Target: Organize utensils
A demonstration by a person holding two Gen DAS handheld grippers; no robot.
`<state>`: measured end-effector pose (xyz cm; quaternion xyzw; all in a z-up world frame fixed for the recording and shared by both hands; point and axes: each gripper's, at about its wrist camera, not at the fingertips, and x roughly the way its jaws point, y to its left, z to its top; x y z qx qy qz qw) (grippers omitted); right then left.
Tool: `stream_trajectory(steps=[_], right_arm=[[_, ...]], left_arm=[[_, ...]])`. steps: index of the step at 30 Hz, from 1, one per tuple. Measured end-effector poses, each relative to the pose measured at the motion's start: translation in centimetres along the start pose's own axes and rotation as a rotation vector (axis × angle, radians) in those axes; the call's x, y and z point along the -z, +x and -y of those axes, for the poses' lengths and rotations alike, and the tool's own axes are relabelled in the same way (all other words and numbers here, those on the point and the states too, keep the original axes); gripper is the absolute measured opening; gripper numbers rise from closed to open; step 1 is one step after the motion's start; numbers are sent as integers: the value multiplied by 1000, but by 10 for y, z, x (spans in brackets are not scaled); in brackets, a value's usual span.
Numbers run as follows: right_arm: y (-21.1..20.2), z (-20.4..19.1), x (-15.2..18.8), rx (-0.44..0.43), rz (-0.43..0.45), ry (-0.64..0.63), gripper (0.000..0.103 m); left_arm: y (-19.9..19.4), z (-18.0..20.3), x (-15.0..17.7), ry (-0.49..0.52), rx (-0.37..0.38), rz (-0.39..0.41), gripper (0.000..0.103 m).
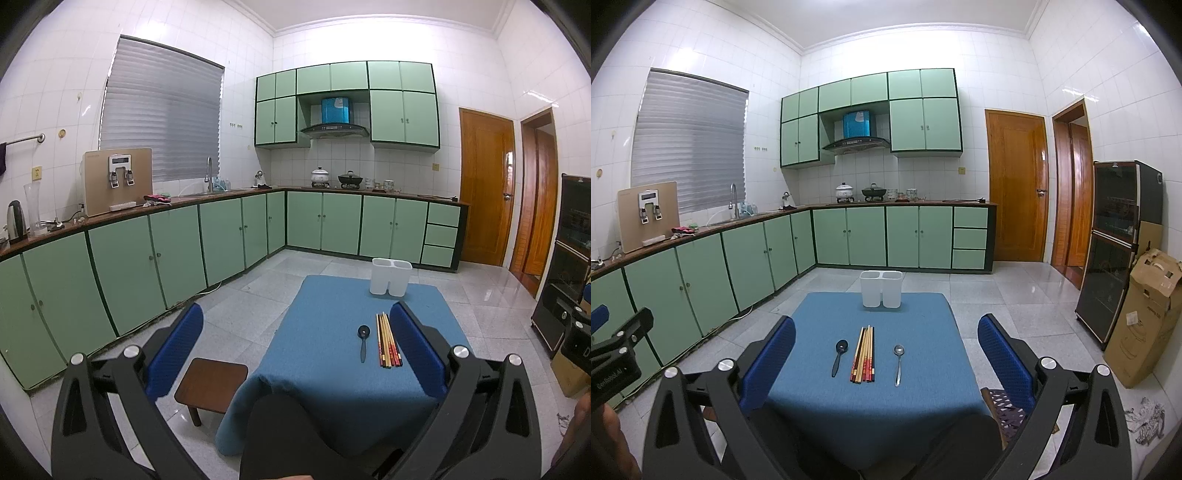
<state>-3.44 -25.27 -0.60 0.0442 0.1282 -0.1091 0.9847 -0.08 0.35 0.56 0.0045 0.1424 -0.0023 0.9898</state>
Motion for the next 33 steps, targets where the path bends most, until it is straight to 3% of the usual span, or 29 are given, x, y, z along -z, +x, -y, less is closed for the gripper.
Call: stream_trajectory(steps=[33], right_arm=[[0,0,2,0,-4,0,97]], left_arm=[[4,4,9,-7,1,-4,98]])
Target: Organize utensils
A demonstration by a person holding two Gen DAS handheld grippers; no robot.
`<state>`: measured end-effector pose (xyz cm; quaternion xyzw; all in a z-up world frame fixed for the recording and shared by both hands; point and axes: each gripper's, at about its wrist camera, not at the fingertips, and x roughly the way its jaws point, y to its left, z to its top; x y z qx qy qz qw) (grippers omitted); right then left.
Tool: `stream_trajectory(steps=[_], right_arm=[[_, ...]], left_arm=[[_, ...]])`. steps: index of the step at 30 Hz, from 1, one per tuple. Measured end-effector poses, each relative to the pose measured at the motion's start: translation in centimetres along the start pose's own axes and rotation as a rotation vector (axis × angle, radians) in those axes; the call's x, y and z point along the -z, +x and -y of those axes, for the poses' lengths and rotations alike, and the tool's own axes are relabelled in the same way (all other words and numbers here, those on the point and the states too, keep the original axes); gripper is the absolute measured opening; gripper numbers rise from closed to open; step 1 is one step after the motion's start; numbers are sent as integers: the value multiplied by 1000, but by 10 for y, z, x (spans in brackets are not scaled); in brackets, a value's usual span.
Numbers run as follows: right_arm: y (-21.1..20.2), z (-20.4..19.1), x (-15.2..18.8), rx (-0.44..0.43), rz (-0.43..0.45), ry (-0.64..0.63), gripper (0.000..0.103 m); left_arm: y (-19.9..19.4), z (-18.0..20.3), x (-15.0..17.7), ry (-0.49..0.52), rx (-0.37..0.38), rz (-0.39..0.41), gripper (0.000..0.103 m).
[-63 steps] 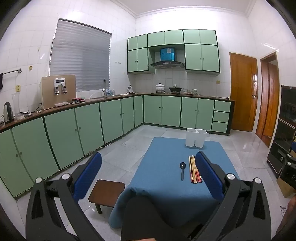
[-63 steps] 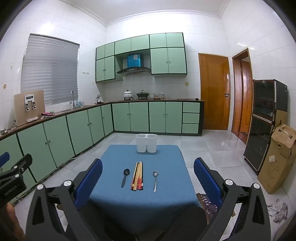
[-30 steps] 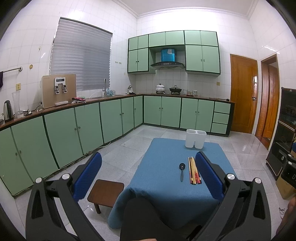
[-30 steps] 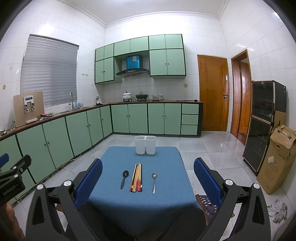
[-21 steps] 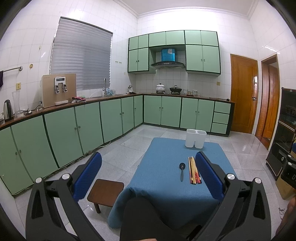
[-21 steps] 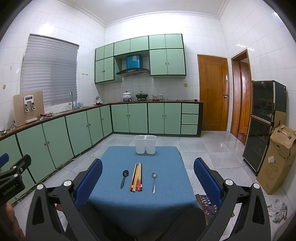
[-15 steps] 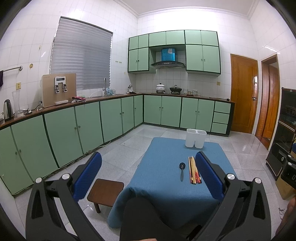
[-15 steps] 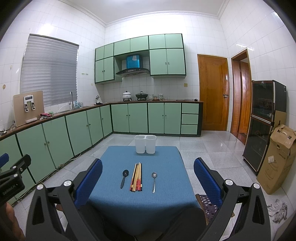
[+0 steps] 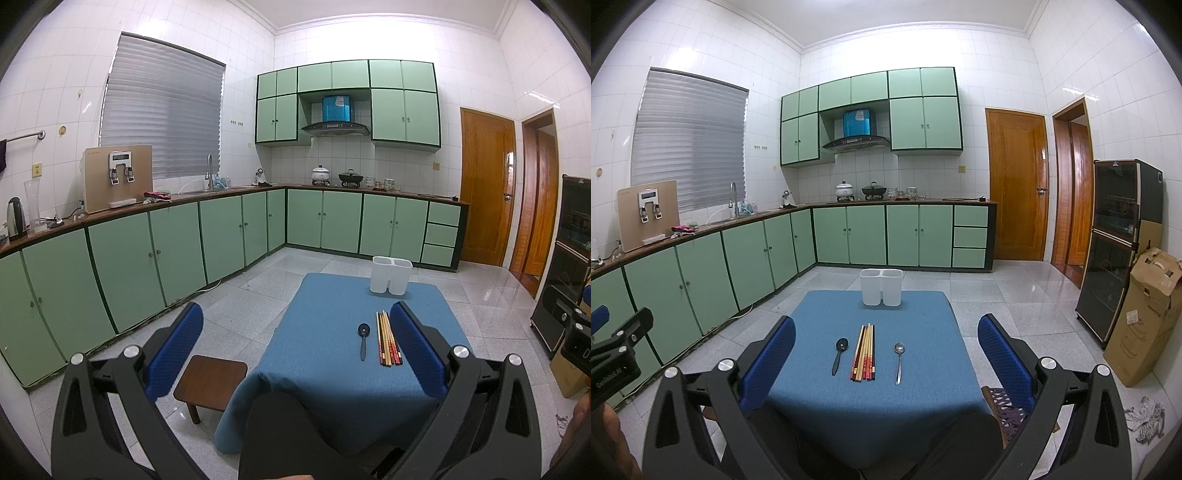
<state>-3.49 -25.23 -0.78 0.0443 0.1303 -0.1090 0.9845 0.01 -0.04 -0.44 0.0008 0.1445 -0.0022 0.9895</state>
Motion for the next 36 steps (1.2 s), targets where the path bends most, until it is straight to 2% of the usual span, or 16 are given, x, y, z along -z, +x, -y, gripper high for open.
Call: stream_trajectory(steps=[31,36], right_arm=[[2,1,4,-1,-3,-1,97],[25,2,24,-8,-17,-13,97]], left_arm=[[3,4,8,-3,9,-10,98],[31,7,17,-17,57,-75,98]])
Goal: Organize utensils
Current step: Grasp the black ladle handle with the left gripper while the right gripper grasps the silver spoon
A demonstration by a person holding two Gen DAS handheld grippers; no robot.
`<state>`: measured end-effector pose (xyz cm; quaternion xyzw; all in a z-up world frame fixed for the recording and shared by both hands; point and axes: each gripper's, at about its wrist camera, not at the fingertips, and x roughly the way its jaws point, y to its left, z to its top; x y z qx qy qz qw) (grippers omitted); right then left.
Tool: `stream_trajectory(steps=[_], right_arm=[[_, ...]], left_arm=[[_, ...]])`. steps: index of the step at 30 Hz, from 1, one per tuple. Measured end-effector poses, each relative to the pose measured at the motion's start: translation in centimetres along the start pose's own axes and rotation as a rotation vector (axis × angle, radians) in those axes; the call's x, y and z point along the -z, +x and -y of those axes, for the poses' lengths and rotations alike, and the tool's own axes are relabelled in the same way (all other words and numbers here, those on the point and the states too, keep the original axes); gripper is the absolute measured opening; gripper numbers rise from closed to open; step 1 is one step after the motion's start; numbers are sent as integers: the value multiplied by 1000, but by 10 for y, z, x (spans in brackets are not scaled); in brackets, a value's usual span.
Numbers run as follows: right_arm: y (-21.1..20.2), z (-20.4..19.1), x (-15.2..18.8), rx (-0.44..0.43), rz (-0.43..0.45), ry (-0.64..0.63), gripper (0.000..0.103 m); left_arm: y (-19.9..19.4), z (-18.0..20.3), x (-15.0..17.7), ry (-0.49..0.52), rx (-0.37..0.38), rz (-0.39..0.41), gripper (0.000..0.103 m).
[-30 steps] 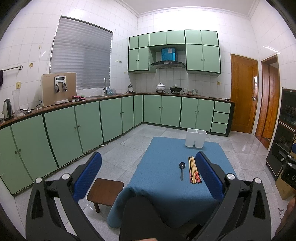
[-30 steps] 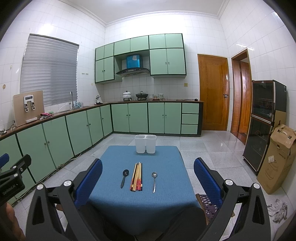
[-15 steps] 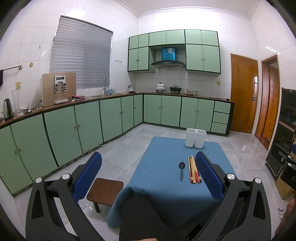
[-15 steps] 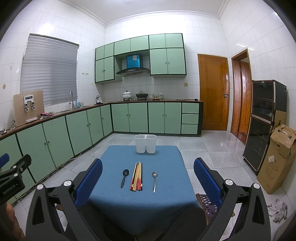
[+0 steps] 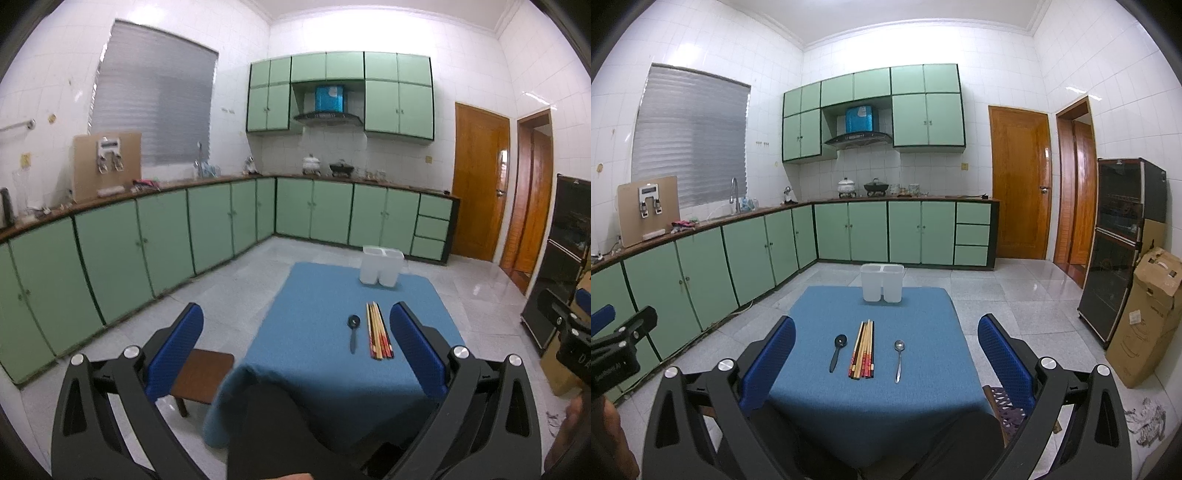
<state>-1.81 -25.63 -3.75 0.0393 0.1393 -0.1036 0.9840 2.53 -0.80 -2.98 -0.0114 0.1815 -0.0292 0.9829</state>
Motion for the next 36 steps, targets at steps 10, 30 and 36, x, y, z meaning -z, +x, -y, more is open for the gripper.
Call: stream_trajectory(steps=[10,30,36], right_arm=[[138,36,66,-13,-262,20,97],[329,42,162,-53,-550,17,80],[348,39,174,-61,-565,-44,73]], left_arm=[[159,19,50,52,154,-340,98],[377,71,135,150,191,-572,98],[399,86,145,190,164,-570,98]])
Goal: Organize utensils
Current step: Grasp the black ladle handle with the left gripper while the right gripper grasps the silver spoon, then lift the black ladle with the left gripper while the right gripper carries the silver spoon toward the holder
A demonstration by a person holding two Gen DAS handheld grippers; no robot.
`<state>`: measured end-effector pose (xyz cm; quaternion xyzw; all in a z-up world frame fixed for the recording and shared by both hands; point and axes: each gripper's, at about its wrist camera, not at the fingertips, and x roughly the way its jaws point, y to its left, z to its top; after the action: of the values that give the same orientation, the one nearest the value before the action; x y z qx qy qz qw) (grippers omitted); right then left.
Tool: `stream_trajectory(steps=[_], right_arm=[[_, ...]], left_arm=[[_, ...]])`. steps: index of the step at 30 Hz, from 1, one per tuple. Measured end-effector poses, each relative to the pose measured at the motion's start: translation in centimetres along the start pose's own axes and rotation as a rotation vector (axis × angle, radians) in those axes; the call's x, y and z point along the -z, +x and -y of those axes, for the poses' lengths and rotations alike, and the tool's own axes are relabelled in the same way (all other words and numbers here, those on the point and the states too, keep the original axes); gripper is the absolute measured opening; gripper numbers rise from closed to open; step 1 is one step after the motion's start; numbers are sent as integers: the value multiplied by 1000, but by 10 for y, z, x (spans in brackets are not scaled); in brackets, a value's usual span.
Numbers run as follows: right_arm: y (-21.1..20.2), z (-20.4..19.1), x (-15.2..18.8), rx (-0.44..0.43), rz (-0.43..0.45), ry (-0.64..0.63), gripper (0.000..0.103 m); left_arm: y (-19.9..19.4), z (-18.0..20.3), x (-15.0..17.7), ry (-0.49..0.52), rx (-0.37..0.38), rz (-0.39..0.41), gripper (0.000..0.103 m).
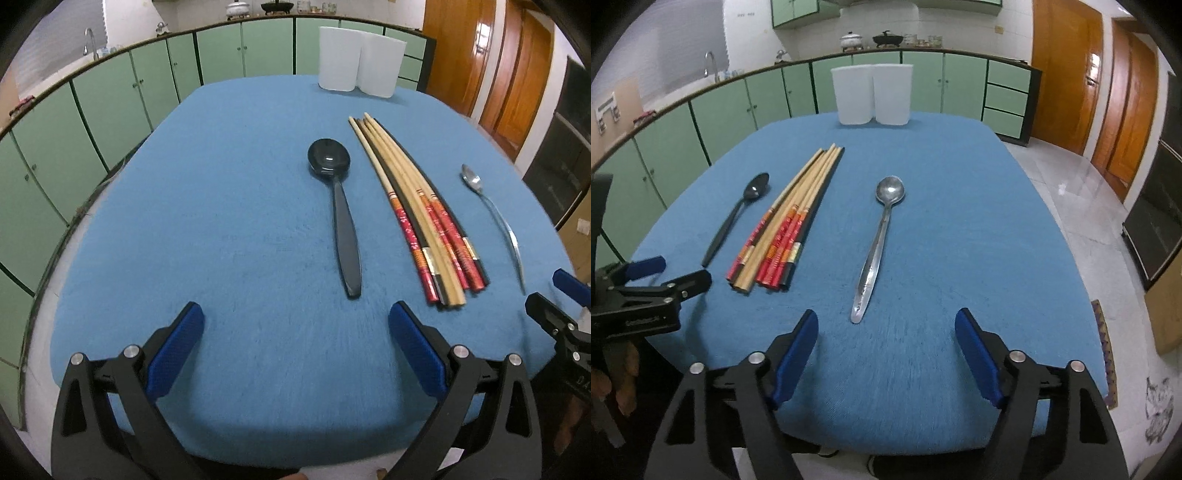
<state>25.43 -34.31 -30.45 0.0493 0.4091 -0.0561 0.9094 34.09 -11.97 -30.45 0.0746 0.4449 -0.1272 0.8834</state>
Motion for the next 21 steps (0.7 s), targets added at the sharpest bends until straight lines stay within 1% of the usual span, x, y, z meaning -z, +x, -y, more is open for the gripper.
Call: stream_trajectory(steps=[2,4,5,6,8,9,10,11,12,13,14,15,16,17,19,20,21], right_arm=[[7,1,-1,5,-2,-14,72],[8,3,-1,4,19,-30,72],[8,6,-2,1,24,-29,70],[9,9,-2,0,30,-25,68],[9,16,-4,-5,39,-14,56],[10,18,-5,-8,41,-7,53],[10,20,-6,-13,43,2,48],[9,21,-6,-26,47,5,40],[9,19,-6,-35,49,2,37],[9,16,-6,-39,54,-10,33],[9,14,-5,-41,59,-22,28],[10,11,-5,-43,63,-35,27],[10,10,-6,-49,65,-38,23],[11,10,-8,-62,63,-36,18],[12,10,-11,-80,58,-30,12],[12,10,-12,-83,55,-27,12],[12,10,-12,-87,53,-25,11]], left_arm=[[2,2,-3,3,-9,14,99],[4,3,-5,-5,-18,30,99],[3,4,-4,-9,-21,38,99],[2,4,-4,-13,-28,51,99],[0,5,-2,-24,-31,68,98],[-2,6,-1,-25,-29,76,95],[-4,7,0,-23,-19,87,87],[-7,9,1,-17,-9,98,82],[-9,11,1,-6,-1,107,70],[-8,14,-1,2,1,110,61],[-8,17,-3,11,10,114,56],[-7,19,-4,14,11,117,49],[-6,21,-5,15,15,120,42],[-5,23,-6,18,23,122,38],[-4,26,-10,17,45,119,18],[-4,27,-12,16,54,113,13],[-4,27,-14,12,58,104,12]])
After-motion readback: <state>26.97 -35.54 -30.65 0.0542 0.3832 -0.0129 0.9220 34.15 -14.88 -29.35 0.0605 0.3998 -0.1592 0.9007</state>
